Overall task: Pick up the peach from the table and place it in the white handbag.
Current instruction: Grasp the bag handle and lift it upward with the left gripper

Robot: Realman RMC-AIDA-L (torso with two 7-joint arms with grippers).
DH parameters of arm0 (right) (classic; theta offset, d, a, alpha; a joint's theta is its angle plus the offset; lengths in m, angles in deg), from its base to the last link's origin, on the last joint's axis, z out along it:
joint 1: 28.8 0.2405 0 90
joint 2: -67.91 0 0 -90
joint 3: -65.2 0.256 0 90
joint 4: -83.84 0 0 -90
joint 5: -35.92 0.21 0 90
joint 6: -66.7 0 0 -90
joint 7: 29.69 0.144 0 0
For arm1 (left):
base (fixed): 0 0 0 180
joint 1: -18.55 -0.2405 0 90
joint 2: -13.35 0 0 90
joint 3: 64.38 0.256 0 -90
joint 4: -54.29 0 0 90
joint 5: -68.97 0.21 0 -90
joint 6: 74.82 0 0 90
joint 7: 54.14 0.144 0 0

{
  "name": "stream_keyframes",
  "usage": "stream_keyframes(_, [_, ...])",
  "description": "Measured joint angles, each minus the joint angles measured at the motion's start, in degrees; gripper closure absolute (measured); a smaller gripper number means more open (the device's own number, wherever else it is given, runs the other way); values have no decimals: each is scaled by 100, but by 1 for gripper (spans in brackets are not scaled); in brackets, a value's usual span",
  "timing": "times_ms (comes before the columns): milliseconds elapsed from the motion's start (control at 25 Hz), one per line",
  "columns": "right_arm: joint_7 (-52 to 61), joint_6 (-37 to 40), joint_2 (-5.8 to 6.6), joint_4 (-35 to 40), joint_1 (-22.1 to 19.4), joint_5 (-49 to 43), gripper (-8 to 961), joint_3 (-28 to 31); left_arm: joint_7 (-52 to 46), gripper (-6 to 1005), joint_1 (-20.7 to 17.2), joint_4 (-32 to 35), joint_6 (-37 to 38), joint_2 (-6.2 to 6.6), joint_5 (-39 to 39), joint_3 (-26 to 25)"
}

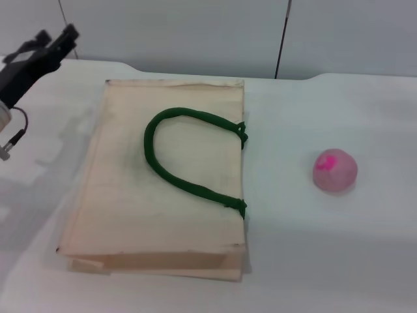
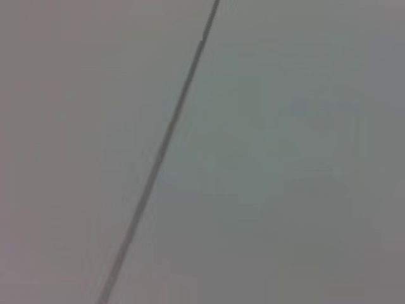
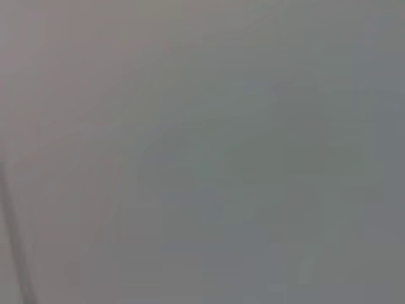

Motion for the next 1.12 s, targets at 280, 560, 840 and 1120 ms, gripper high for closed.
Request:
stream_keyframes(280, [1486,270,48,964,-54,-2052,60,14,-2691,271,579,-1497,635,-5,2033,7])
stream_keyframes(560, [2505,272,94,1566,-65,-3420,60,47,-3987,272,1087,-2140,884,21,3625,7])
stream_keyframes(840, [2857,269,95,1821,-80,-3832,60,69,-4683,281,1625,-2161,841,120,5225,16])
stream_keyframes(1120, [2861,241,89,1823,-80,-3817,60,71,-4916,293,1899,-2092,644,124,6140,16])
